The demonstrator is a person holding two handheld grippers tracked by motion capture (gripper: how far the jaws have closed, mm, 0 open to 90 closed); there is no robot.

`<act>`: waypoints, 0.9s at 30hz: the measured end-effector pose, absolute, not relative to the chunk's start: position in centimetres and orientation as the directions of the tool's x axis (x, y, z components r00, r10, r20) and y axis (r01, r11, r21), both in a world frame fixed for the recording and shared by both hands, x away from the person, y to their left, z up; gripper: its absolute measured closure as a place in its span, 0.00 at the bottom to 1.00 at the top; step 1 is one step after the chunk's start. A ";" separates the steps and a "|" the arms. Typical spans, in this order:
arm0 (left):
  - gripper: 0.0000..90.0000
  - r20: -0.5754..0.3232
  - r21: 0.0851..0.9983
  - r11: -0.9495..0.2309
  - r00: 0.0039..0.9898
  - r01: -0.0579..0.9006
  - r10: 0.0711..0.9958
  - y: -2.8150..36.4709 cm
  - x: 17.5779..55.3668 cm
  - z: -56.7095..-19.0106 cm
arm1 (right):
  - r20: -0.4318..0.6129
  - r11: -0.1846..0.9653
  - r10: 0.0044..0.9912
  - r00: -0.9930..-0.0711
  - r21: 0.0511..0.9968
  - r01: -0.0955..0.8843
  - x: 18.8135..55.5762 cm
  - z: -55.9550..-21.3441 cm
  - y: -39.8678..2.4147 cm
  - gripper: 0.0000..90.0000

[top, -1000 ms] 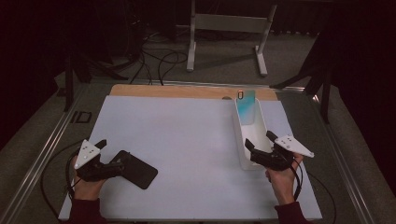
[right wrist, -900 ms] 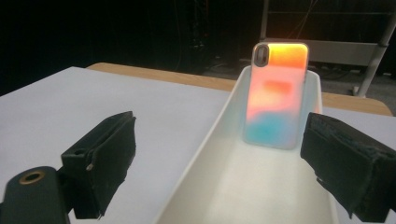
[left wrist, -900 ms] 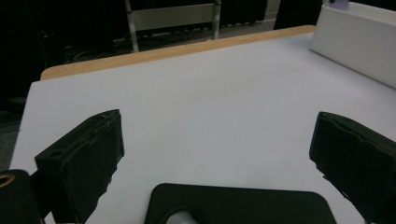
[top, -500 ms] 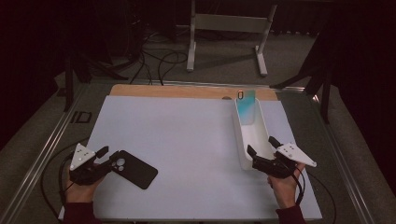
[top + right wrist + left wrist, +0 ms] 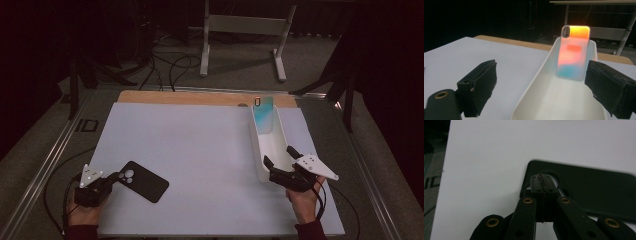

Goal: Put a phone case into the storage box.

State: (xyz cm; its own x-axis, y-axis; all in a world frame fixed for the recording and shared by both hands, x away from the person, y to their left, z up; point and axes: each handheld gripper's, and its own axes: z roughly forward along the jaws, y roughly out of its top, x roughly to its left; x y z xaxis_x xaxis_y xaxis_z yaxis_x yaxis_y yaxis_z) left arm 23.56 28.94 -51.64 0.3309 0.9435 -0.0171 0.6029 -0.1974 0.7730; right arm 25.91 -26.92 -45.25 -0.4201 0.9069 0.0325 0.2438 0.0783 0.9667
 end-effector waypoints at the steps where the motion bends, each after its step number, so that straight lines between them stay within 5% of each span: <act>1: 1.00 -0.017 0.773 -0.197 0.331 0.603 0.944 28.9 23.6 -51.6 | 0.033 0.078 0.907 -0.420 0.967 0.244 25.9 -45.2 -26.9 0.11; 13: 1.00 -0.005 0.699 -0.184 0.263 0.691 0.965 29.1 24.6 -53.0 | 0.043 0.058 0.909 -0.414 0.972 0.229 25.7 -44.7 -27.4 0.12; 27: 1.00 -0.005 0.678 -0.228 0.315 0.699 0.949 26.1 29.7 -52.9 | 0.042 0.062 0.907 -0.418 0.971 0.232 25.8 -44.8 -27.3 0.12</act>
